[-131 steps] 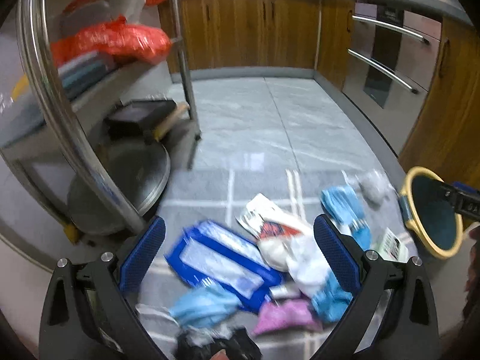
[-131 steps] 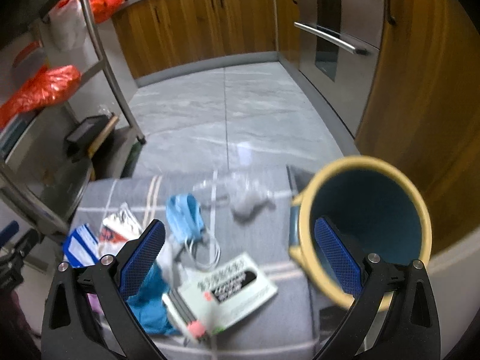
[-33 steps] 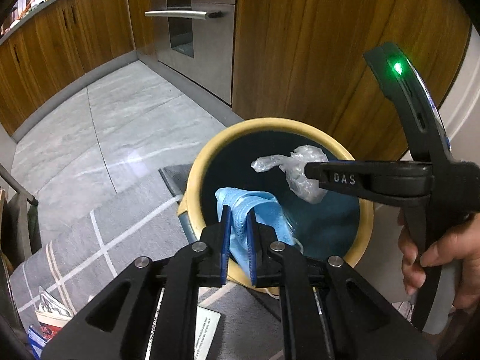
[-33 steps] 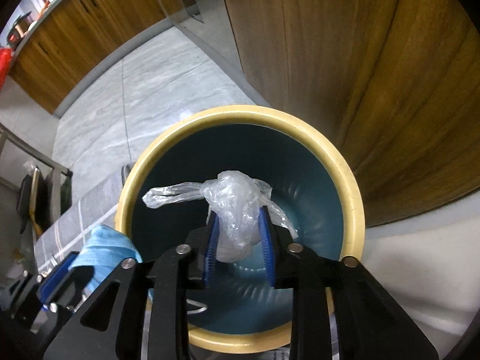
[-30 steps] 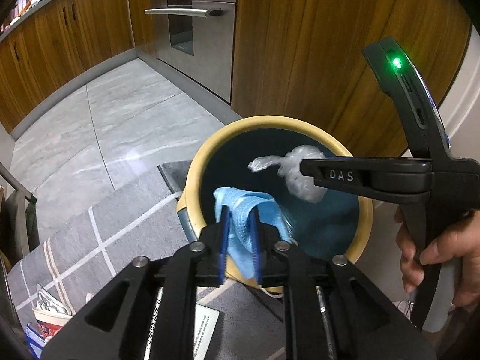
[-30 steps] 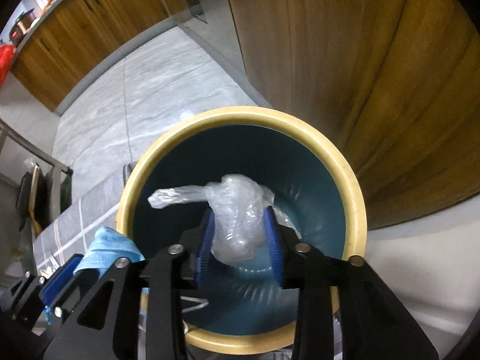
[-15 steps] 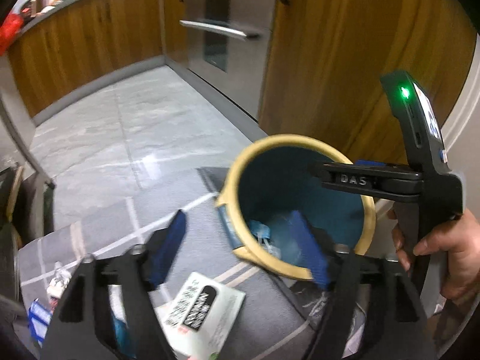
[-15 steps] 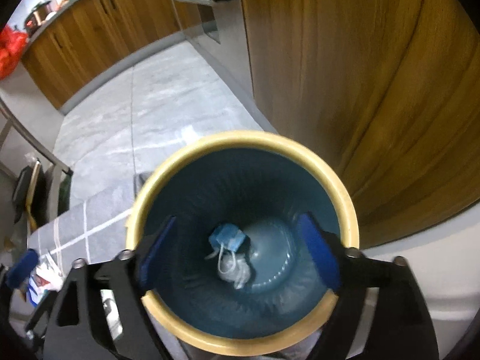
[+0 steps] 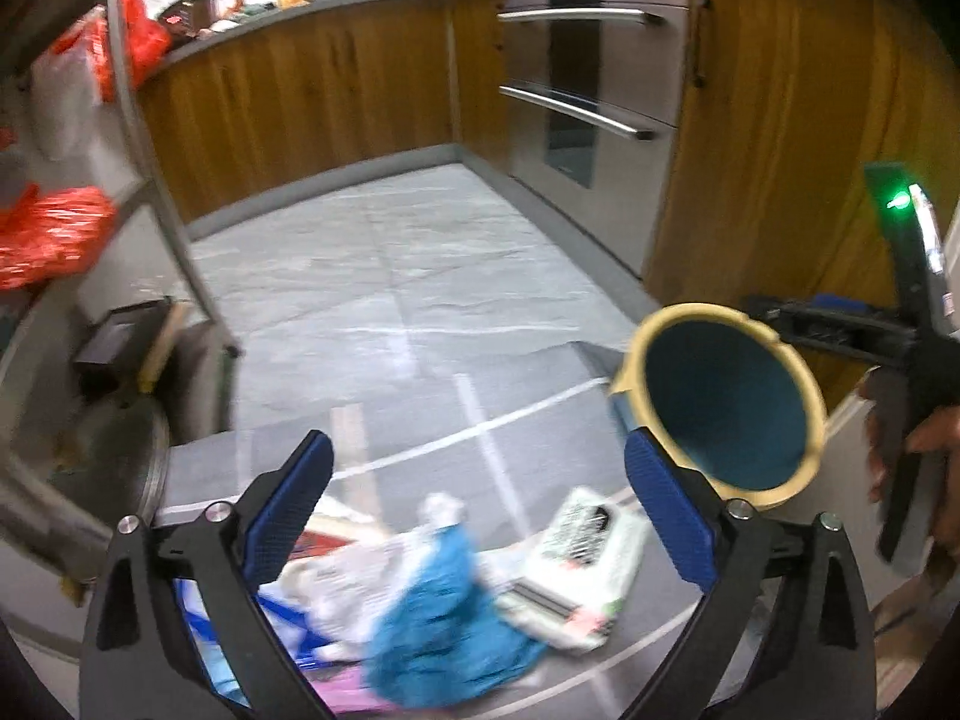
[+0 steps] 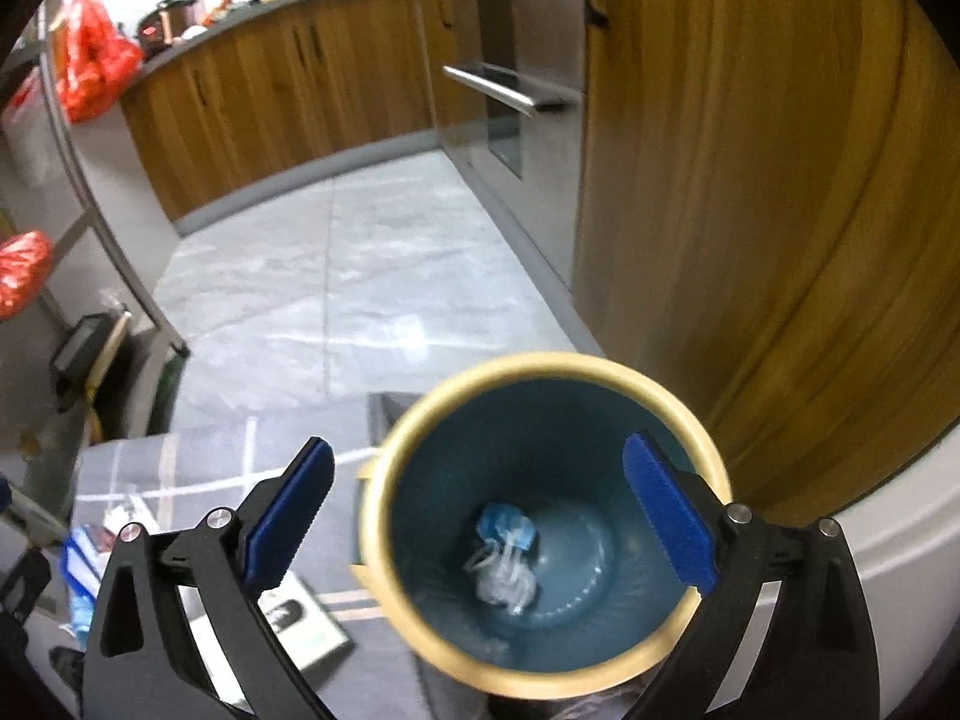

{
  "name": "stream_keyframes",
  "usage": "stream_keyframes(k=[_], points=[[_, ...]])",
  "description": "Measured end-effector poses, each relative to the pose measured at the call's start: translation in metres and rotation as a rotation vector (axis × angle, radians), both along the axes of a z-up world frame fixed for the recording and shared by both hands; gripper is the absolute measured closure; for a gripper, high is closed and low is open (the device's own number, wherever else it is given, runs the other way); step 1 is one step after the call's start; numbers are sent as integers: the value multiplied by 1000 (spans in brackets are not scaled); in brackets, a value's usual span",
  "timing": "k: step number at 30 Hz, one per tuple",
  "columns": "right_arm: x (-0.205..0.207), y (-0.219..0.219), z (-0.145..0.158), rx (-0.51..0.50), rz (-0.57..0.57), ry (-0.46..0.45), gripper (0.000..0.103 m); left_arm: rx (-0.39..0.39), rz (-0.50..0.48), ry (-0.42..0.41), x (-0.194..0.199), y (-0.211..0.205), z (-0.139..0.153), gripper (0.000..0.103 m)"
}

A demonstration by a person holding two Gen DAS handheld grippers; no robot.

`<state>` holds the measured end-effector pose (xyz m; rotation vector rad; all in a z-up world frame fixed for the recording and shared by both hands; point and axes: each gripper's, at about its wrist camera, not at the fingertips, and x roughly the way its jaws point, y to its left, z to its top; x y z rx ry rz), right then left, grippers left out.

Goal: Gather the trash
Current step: 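Drop the plastic bag and blue mask into the yellow-rimmed bin, opening both grippers, then move both grippers back over the trash on the mat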

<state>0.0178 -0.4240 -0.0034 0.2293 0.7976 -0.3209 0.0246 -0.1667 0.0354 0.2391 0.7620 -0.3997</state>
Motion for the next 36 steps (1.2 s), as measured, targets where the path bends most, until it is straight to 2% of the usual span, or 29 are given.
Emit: stream_keyframes(k=[4, 7, 10, 14, 20, 25, 29, 36], points=[[-4, 30, 12, -9, 49, -29, 5, -10, 48, -13, -1, 38, 11, 6], [-4, 55, 12, 8, 104, -18, 5, -18, 99, -12, -2, 70, 15, 6], [-7, 80, 11, -17, 153, -6, 5, -17, 162, -15, -1, 100, 16, 6], [-13, 112, 8, -60, 198, 9, 5, -24, 249, 0, -1, 140, 7, 6], [-18, 132, -6, 4, 219, 58, 5, -66, 329, 40, -4, 176, -11, 6], [-19, 146, -25, 31, 235, 134, 5, -81, 303, 74, -7, 172, -24, 6], [-16, 153, -40, 27, 244, 195, 5, -94, 256, 119, -7, 153, -38, 6], [-2, 139, -67, 89, 187, 285, 5, -56, 145, 161, -10, 114, -63, 6]])
